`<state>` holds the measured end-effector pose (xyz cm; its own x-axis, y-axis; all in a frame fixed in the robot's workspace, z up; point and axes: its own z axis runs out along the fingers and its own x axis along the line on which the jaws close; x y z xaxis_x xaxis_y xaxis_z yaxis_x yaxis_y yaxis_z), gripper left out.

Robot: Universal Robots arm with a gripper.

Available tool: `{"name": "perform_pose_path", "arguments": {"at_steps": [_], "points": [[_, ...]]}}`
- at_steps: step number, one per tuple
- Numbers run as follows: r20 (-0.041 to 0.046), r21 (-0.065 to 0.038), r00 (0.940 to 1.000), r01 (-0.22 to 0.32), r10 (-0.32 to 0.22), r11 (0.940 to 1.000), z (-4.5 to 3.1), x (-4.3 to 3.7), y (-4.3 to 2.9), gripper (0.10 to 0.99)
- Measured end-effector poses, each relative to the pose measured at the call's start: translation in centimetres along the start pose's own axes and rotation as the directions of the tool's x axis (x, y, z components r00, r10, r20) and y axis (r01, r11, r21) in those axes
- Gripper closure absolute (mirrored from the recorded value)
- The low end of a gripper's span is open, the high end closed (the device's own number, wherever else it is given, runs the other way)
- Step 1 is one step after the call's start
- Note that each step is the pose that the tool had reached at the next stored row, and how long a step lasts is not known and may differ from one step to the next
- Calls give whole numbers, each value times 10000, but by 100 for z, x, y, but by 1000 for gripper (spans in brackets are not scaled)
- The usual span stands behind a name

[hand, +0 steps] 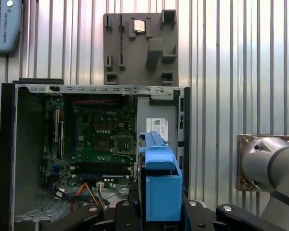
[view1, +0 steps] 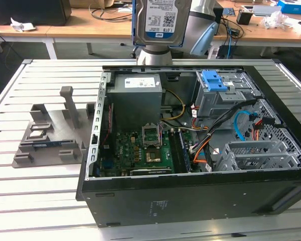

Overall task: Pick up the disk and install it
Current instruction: 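Pick up the disk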

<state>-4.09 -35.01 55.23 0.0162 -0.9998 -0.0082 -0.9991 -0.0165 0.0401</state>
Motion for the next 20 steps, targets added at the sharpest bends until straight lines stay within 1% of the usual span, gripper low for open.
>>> {"name": "perform_pose_path", "arguments": {"at_steps": [1, 2, 8, 9, 13, 14, 20], "points": [[0, 0, 10000, 1, -1, 10000, 0, 23, 0, 722], [1, 0, 10000, 0, 0, 10000, 0, 64, 1, 722], [1, 1, 10000, 0, 0, 10000, -1, 174, 3, 722], [0, 0, 10000, 1, -1, 10000, -2, 206, 3, 722], [0, 0, 10000, 1, -1, 10000, -2, 277, 4, 722], [0, 0, 10000, 1, -1, 10000, -2, 306, 5, 722], [0, 0, 10000, 0, 0, 10000, -3, 403, 7, 722]]}}
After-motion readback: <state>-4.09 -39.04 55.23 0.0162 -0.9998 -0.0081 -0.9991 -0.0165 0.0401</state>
